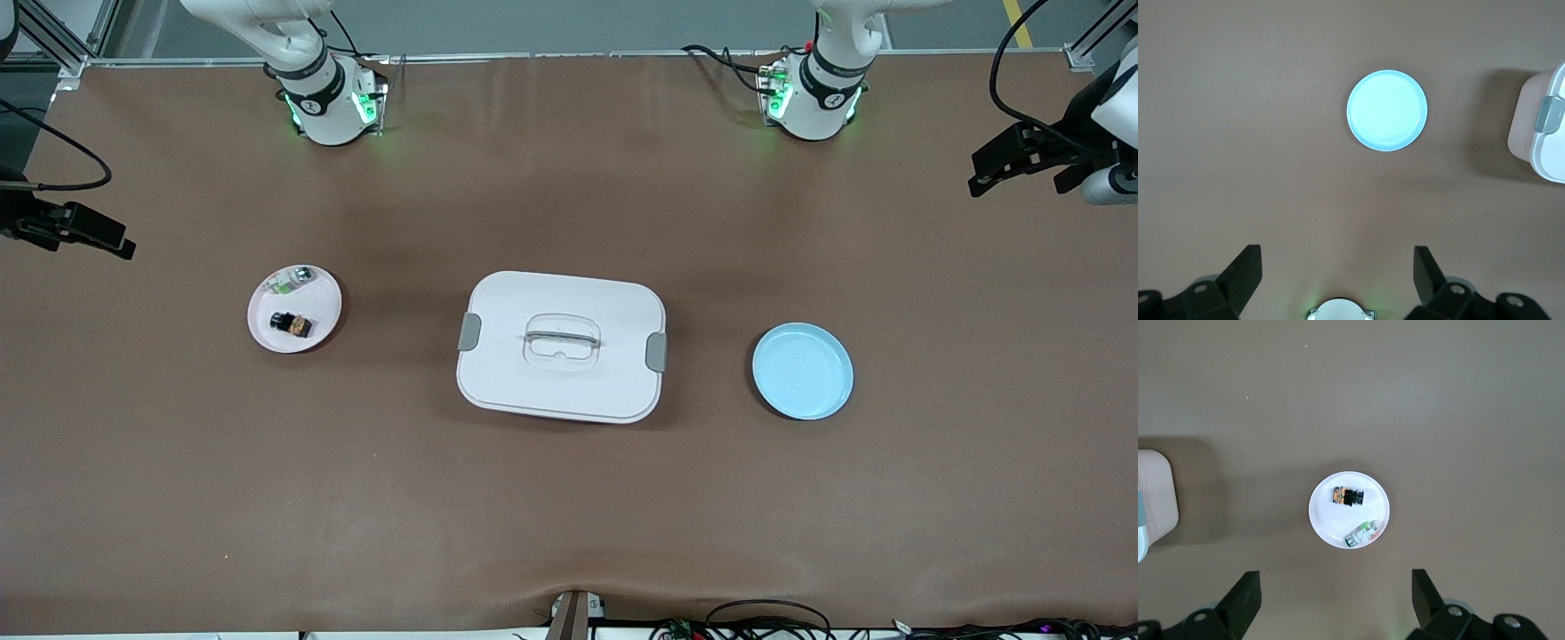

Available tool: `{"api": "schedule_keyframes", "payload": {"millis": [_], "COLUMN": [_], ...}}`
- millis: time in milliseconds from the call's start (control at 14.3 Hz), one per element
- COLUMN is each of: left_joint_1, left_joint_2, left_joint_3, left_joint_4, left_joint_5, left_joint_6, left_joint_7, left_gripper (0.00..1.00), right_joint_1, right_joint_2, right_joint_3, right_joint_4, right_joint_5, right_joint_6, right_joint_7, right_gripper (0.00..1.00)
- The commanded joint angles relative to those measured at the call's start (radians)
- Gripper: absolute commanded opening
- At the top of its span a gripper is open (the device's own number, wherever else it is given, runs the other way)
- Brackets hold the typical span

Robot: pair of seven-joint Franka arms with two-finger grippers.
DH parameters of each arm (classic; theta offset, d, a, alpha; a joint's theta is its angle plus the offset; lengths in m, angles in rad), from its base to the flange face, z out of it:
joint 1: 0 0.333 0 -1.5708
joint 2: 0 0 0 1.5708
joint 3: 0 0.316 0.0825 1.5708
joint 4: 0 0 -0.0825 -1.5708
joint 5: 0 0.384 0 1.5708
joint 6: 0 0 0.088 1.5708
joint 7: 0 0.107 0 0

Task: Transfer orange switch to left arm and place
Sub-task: 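Move the right gripper toward the white plate with the orange switch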

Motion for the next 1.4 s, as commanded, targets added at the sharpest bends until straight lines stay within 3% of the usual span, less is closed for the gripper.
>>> {"api": "schedule_keyframes", "payload": {"millis": [0,350,769,1329], "left_joint_1": [0.004,0.001,-0.009,-0.006], "left_joint_2": [-0.004,0.016,0.051,0.091], "left_joint_3": [-0.001,0.002,-0.038,-0.061], "left_joint_4": [0.013,0.022,-0.028,0.018], "left_joint_5": [0.019,0.019,0.024,0.038], "left_joint_6": [-0.017,-0.015,-0.001,0.009], "left_joint_7": [0.024,0.018,0.004,0.009], "left_gripper": [1.0,1.0,1.0,1.0], "right_joint_1": [0.011,0.013,0.033,0.031], "right_joint_2": [0.002,-0.002,-0.059,-0.24], "right_joint_3": [-0.006,-0.005,-0.002,-0.003], "right_joint_4": [0.011,-0.001,-0.131,-0.534], "right_joint_5": [0.009,0.01,0.012,0.012], "right_joint_6": [-0.013,-0.027,0.001,0.289], "right_joint_7": [0.018,0.033,0.09,0.088], "right_gripper": [1.0,1.0,1.0,1.0]}}
